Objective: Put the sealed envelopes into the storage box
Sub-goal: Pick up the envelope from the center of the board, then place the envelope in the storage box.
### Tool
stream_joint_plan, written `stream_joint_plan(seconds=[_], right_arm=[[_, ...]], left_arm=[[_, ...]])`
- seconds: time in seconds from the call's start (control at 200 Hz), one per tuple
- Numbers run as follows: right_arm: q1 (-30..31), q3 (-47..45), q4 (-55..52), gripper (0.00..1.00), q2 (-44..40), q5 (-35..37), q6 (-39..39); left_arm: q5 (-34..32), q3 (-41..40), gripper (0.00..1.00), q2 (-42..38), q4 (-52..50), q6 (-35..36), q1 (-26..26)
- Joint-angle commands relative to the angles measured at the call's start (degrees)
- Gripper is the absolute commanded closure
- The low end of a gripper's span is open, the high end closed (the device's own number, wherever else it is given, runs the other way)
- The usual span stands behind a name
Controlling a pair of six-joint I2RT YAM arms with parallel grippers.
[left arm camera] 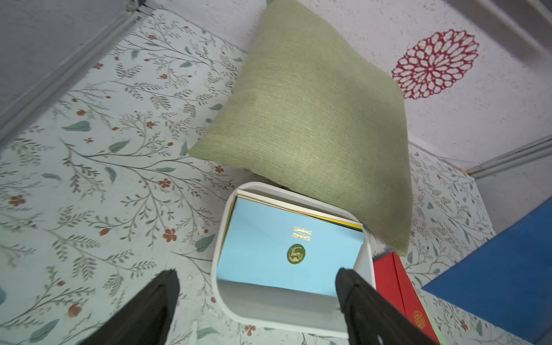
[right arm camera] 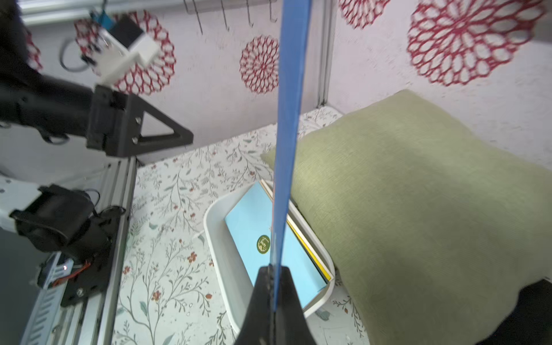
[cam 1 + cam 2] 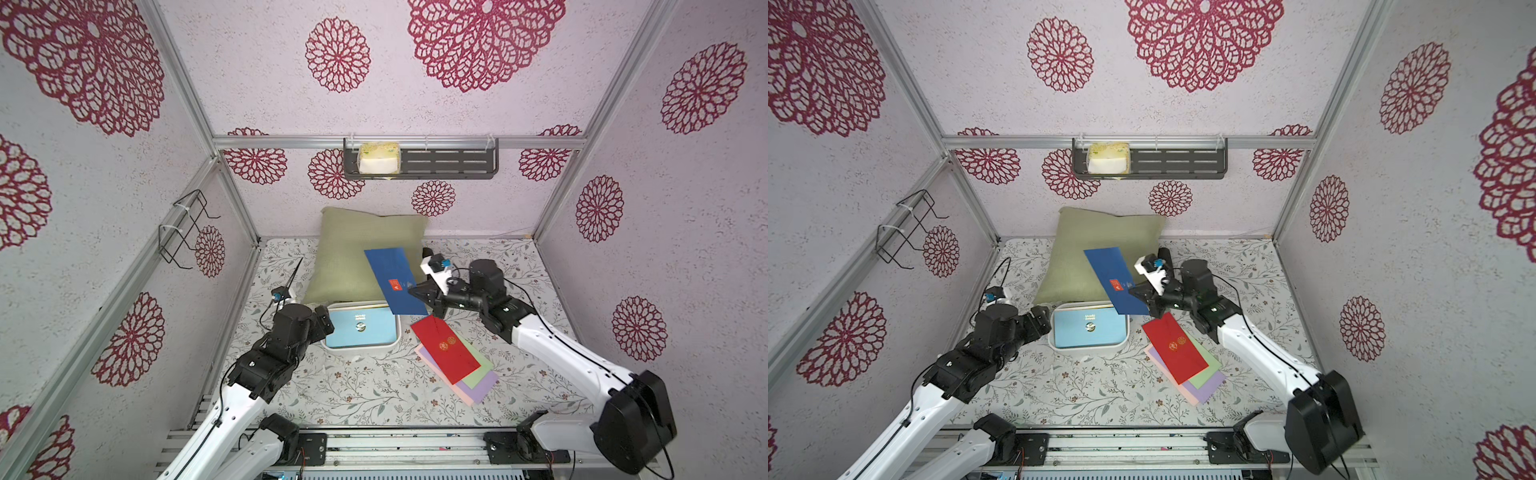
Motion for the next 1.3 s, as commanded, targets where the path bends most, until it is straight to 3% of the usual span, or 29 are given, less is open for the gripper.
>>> stream_joint_plan(seconds=[0.0, 0.12, 0.47, 1.156, 1.296], right_arm=[[4.4, 10.3, -20.7, 1.00, 5.9, 7.3, -22.1], [8.9, 22.0, -32.0, 1.00, 13.8, 12.3, -29.8], [16.0, 42.4, -52.1, 1.00, 30.9, 21.8, -39.0], [20.9, 54.6, -58.9, 1.00, 43.7, 27.7, -40.4], [20.9, 55.3, -59.1, 0.90, 45.1, 28.9, -40.0]], left_arm=[[-5.6, -1.2, 0.10, -3.2, -5.4, 0.2, 1.3], [-7.3, -2.6, 0.10, -6.7, -5.6, -0.1, 1.5], [-7.3, -4.8, 0.10, -10.6, -4.4, 0.6, 1.4], [-6.4, -4.6, 0.09, -10.2, -5.2, 0.3, 1.4], [-6.3, -4.6, 0.09, -10.4, -4.7, 0.5, 1.5]])
